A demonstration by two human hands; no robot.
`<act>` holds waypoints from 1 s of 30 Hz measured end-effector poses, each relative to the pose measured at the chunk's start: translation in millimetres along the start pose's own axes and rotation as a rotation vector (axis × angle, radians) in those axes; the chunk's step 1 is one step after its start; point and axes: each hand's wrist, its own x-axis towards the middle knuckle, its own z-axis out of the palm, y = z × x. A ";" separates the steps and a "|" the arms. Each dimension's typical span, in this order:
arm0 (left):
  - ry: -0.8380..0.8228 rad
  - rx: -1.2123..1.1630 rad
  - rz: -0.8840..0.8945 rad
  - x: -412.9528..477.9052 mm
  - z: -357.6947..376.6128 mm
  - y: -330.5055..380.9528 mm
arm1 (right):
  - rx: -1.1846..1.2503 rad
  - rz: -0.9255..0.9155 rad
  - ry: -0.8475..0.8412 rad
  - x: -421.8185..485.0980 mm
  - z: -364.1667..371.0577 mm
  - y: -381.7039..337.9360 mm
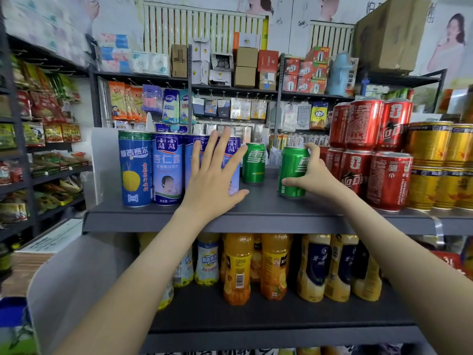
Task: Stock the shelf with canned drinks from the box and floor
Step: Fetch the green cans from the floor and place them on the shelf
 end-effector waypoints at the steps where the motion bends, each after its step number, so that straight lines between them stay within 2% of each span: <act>1: 0.000 -0.004 0.000 -0.1 -0.1 -0.3 | -0.001 -0.014 -0.013 1.8 3.7 -3.1; 10: 0.012 0.000 0.003 -0.3 -1.0 0.3 | 0.130 -0.133 -0.144 2.1 33.3 -30.0; 19: -0.018 0.002 -0.001 -0.6 -5.4 -0.7 | 0.042 -0.097 -0.082 15.2 31.6 -19.9; 22: -0.020 0.088 0.026 -1.0 -8.8 6.5 | -0.070 -0.078 -0.020 19.9 18.8 -8.2; 26: 0.004 0.005 0.077 7.7 -15.3 38.4 | -0.535 -0.193 0.067 34.3 -2.9 8.1; 30: -0.087 -0.113 0.138 24.5 -4.3 66.5 | -0.760 -0.292 -0.052 51.5 -17.8 19.1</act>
